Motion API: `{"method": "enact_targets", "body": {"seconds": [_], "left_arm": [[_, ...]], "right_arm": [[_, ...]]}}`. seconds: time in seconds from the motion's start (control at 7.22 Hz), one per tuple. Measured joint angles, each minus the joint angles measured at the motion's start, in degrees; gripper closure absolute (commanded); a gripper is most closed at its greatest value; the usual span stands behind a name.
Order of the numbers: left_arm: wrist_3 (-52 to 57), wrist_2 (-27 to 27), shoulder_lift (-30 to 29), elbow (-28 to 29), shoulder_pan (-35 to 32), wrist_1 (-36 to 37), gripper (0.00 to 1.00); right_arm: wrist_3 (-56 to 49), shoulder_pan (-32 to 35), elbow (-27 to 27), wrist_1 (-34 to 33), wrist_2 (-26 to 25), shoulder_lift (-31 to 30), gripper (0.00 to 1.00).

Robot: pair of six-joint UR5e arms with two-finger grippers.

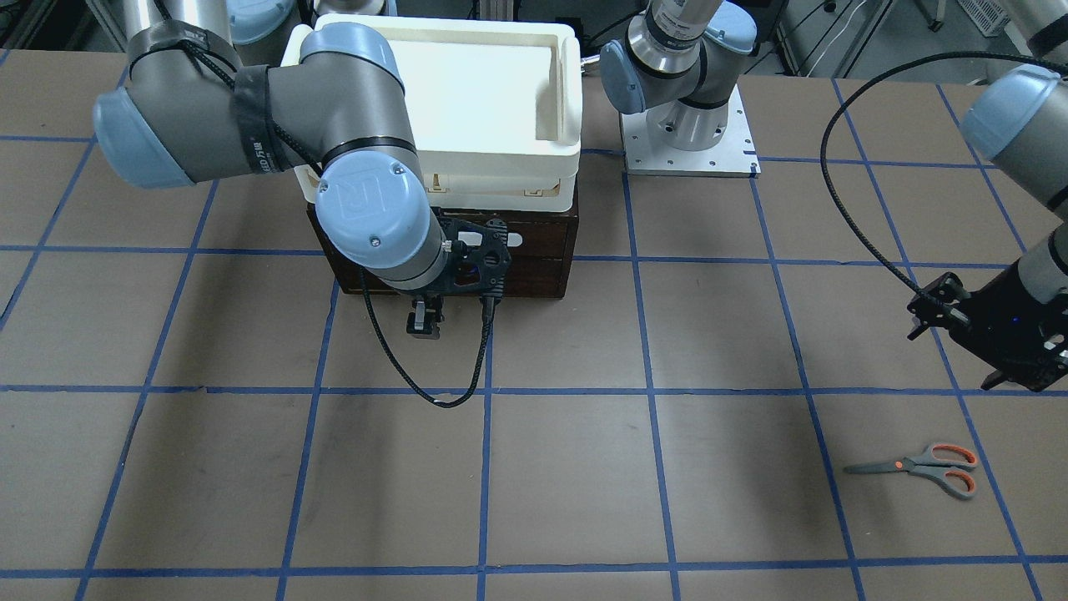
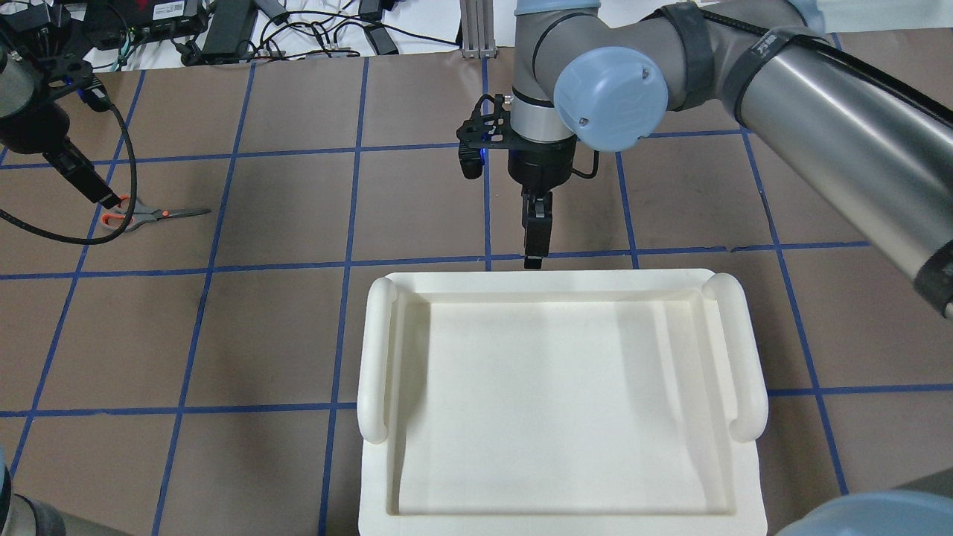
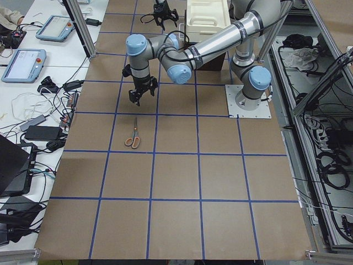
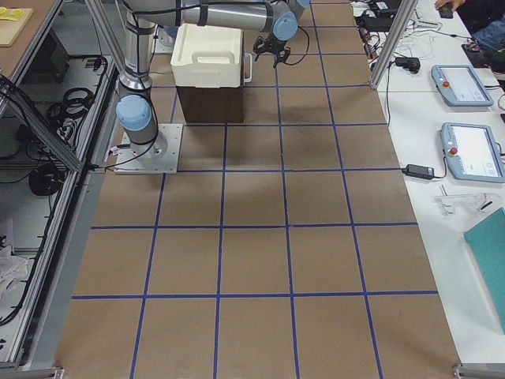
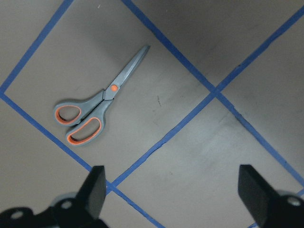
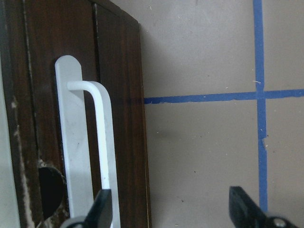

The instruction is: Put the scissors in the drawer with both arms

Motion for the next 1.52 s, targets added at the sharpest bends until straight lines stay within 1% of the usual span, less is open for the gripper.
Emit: {"method": "enact_targets", "body": {"seconds": [0.14,0.28,0.83,1.11,1.39,1.52], "left_arm": [[4.07,-0.2,-1.11,0.41,1.04,0.4,0.0],[8.71,-0.23,-2.45,0.68,1.54,1.52,0.0],[30.19,-0.34,-8.9,0.8,3.99,9.6,0.0],[35.84,-1.22,-11.58,0.91,4.7,12.45,0.0],[40.35,-4.69,-14.49,1.83,4.79,14.36,0.0],[42.1,-5.48,-16.11,2.67,4.82,15.56,0.0]], "right_arm": [[-1.59,0.29,-0.01,0.02,-2.13,0.4,0.15],[-2.62,0.43,0.06,0.04,-3.59,0.61,0.19],[-2.93,1.41,0.17,-0.32,-3.93,1.79,0.19],[-3.07,1.69,-0.1,0.11,-3.63,1.62,0.19],[-3.13,2.2,0.06,1.03,-2.97,1.53,0.19],[-3.17,2.45,0.22,1.41,-2.81,1.5,0.19]]}}
